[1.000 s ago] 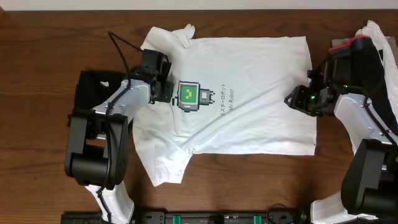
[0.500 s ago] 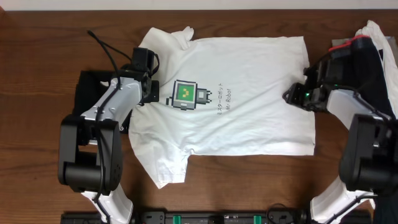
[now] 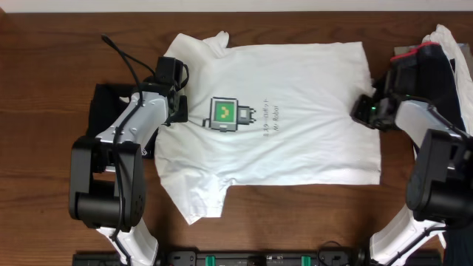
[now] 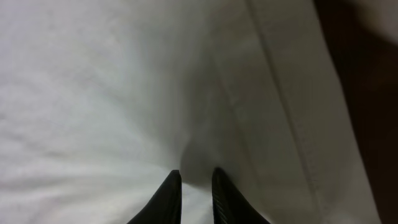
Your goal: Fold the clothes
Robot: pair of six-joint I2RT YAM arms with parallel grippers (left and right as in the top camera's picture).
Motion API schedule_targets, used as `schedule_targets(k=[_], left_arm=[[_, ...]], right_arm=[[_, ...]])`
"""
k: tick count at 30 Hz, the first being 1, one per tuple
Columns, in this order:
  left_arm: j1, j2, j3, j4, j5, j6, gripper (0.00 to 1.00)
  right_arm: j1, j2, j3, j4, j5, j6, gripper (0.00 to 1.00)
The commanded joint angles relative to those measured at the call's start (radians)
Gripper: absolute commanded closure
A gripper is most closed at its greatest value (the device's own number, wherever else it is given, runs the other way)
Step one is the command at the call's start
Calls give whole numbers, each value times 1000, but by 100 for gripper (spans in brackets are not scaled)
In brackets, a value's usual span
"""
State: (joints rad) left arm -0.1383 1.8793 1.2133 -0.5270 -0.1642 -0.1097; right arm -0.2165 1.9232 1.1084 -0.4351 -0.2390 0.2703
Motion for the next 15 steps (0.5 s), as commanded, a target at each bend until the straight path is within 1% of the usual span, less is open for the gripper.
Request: schedule_targets(k=[1, 6, 7, 9, 13, 15], left_arm=[[6, -19, 23, -6, -13, -3, 39], [6, -19, 23, -8, -13, -3, 38], [6, -19, 23, -8, -13, -3, 38], [6, -29, 24, -12, -11, -4, 38], [6, -83, 43, -11, 5, -3, 38], [6, -116, 60, 6, 46, 4, 38]], right_arm=[[-74, 63, -61, -53, 187, 12, 82], [-126, -9, -60, -61, 169, 1, 77], [-129, -29, -58, -59, 138, -26, 75], [-128, -94, -47, -53, 21, -119, 65], [-122, -221, -40, 16, -168, -145, 61], [-119, -265, -40, 52, -219, -116, 61]])
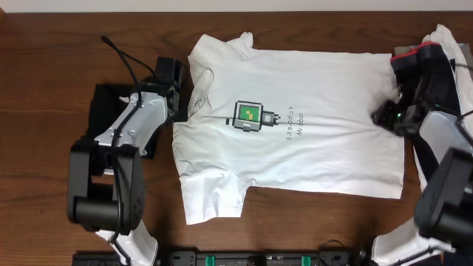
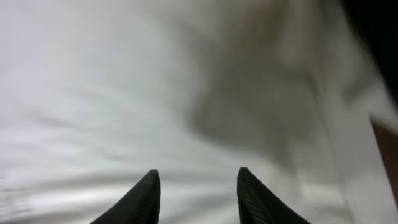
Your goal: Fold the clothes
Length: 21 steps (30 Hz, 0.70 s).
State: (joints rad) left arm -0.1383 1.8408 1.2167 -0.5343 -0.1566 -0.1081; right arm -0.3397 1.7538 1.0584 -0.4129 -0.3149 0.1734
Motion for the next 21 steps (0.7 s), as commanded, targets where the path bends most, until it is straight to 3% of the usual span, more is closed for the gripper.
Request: schedule_targets(k=[1, 6, 9, 17, 21], left_arm=[[6, -92, 60, 32, 78, 6, 38], [6, -79, 60, 166, 232, 10, 42], [6, -24, 60, 259, 308, 71, 44], [5, 107, 60, 396, 359, 74, 45], [5, 148, 60, 432, 359, 77, 50]], right_arm=[[8, -109, 10, 42, -151, 2, 61], [53, -119, 10, 64, -161, 41, 60], [93, -111, 10, 64, -161, 43, 58], [176, -111, 10, 69, -153, 58, 53], [195, -111, 10, 68, -137, 67, 54]])
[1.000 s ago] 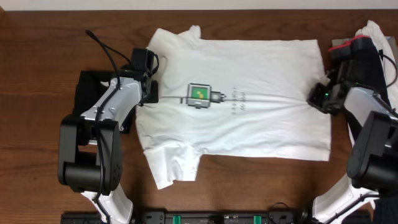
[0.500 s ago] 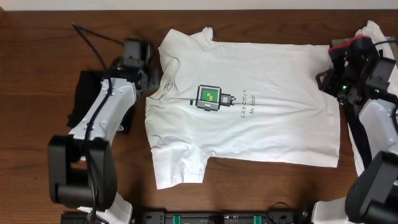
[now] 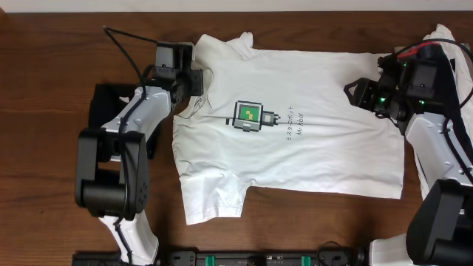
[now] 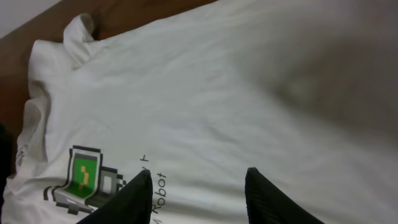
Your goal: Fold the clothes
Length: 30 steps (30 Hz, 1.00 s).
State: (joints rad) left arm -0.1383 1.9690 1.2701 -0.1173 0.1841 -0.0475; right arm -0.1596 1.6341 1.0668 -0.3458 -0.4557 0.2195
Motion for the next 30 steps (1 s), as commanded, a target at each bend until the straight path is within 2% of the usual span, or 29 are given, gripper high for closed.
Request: schedule_targets(k=[1, 12, 17, 18, 20, 24, 30], left_arm=[[5, 31, 6, 25, 18, 22, 52], [2, 101, 6, 59, 18, 37, 63], [2, 102, 6, 58, 9, 63, 78], [3, 102, 6, 55, 4, 77, 87], [3, 101, 6, 46, -32, 85, 94], [12, 89, 7, 24, -119, 84, 94], [45, 55, 7, 13, -174, 76, 94]], right_arm=[[19, 9, 1, -1, 8, 30, 53], [24, 9, 1, -2, 34, 58, 53], [24, 15, 1, -5, 80, 65, 54], [24, 22, 1, -8, 94, 65, 54], [24, 40, 1, -10, 100, 65, 54], [24, 89, 1, -13, 100, 65, 55], [23, 201, 1, 1, 142, 64, 55]])
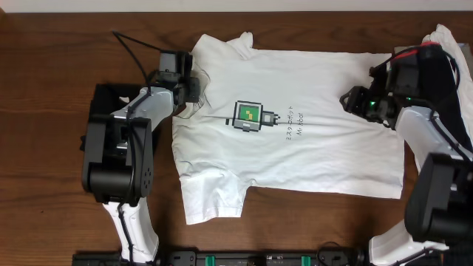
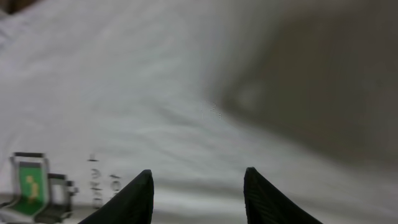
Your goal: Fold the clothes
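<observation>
A white T-shirt (image 1: 310,159) lies spread flat on the wooden table, collar to the left and hem to the right, with a green and grey print (image 1: 250,116) at its chest. My left gripper (image 1: 194,87) sits at the collar; whether it grips the fabric cannot be told. My right gripper (image 1: 353,98) hovers over the shirt's hem-side part. In the right wrist view that gripper (image 2: 198,171) is open just above the white fabric (image 2: 155,93), nothing between its fingers, and the print (image 2: 37,186) shows at lower left.
A pile of white cloth (image 1: 446,38) lies at the far right corner beside the right arm. Black base plates (image 1: 109,118) sit under the left arm. Bare wood (image 1: 295,222) runs along the front of the table.
My right gripper, still open, is now closer to the fabric near the hem side. The left gripper has shifted slightly down along the collar. The shirt lies as before.
First the shirt lay further left, with my right gripper shut on fabric near the hem. Then the shirt was further right and the right gripper open. Later that gripper stood open above the shirt, the left at the collar, as now.
</observation>
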Robot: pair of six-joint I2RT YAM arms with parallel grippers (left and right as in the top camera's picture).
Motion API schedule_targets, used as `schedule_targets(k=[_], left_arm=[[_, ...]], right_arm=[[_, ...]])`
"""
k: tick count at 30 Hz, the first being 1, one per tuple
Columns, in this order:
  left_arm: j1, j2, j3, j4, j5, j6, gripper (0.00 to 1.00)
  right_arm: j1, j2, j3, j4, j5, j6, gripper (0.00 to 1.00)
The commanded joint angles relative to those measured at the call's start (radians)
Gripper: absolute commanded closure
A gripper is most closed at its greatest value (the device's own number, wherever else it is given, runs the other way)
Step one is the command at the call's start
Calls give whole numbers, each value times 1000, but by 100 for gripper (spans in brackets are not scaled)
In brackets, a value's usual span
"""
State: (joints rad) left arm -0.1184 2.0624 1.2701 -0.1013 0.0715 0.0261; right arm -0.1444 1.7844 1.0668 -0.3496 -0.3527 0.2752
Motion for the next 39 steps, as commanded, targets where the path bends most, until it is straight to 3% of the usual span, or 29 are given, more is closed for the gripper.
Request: schedule_targets(k=[1, 8, 14, 17, 20, 23, 27, 29, 35, 39], left_arm=[[30, -42, 7, -3, -61, 2, 94], [63, -47, 7, -44, -116, -2, 94], [98, -51, 7, -81, -204, -5, 93], [115, -79, 8, -85, -204, -24, 83], [120, -122, 13, -84, -204, -27, 66], [117, -169, 19, -90, -193, -28, 64], [98, -213, 19, -137, -34, -27, 66], [80, -209, 17, -168, 33, -26, 74], [27, -142, -2, -254, 52, -27, 92], [19, -111, -2, -341, 52, -28, 94]], right_arm=[[8, 71, 1, 6, 44, 8, 56], [7, 205, 1, 13, 89, 10, 67], [7, 220, 1, 13, 106, 9, 68], [7, 220, 1, 10, 106, 9, 68], [7, 220, 1, 6, 106, 9, 68], [7, 220, 1, 6, 106, 9, 68], [7, 220, 1, 3, 106, 9, 67], [7, 220, 1, 3, 106, 10, 67], [7, 220, 1, -1, 106, 16, 67], [7, 220, 1, -2, 105, 28, 66]])
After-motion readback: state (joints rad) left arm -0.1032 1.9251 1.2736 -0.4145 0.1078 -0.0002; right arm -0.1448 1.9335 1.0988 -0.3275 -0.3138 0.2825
